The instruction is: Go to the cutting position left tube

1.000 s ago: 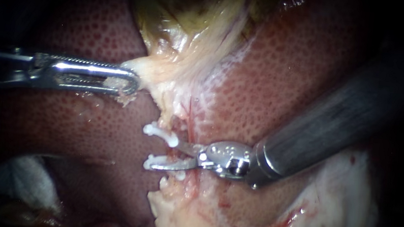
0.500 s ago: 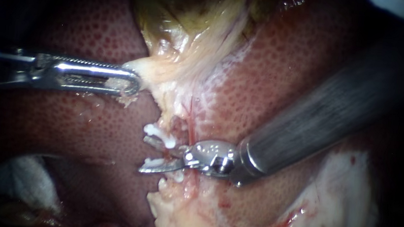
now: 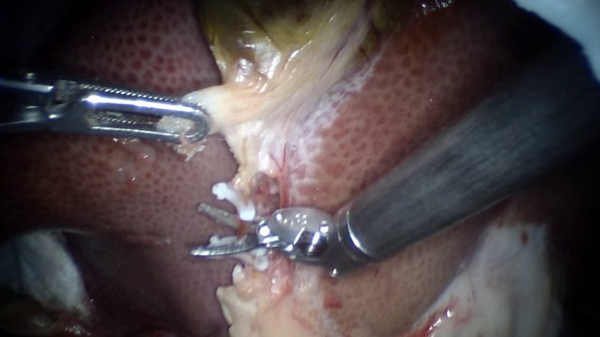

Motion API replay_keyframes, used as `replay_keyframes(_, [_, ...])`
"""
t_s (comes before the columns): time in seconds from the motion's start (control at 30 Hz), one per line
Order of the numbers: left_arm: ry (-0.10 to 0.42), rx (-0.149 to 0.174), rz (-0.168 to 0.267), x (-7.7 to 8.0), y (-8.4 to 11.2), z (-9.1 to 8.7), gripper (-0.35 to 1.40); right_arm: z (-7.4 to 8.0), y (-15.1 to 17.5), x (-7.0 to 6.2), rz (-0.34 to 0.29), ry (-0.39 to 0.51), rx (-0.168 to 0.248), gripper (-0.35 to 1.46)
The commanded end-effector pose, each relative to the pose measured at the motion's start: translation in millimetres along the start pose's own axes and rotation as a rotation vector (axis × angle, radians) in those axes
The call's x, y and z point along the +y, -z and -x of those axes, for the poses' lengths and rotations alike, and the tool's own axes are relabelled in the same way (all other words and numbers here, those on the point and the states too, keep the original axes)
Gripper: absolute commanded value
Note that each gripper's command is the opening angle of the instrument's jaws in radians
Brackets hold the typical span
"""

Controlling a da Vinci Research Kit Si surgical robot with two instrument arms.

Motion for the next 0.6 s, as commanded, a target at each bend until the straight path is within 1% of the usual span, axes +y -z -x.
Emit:
replay_keyframes(0.03, [0.000,0.000,0.000,0.0,0.0,0.0,-0.35,0.0,0.0,0.1,0.004,-0.003,0.004,1.27])
replay_keyframes(0.3, [0.000,0.000,0.000,0.0,0.0,0.0,-0.35,-0.1,-0.2,0.2,0.007,-0.008,0.016,1.27])
replay_keyframes(0.33, [0.000,0.000,0.000,0.0,0.0,0.0,-0.35,-0.1,-0.2,0.2,0.007,-0.008,0.016,1.17])
replay_keyframes(0.6, [0.000,0.000,0.000,0.0,0.0,0.0,-0.35,-0.1,-0.1,0.3,0.006,-0.008,0.016,1.17])
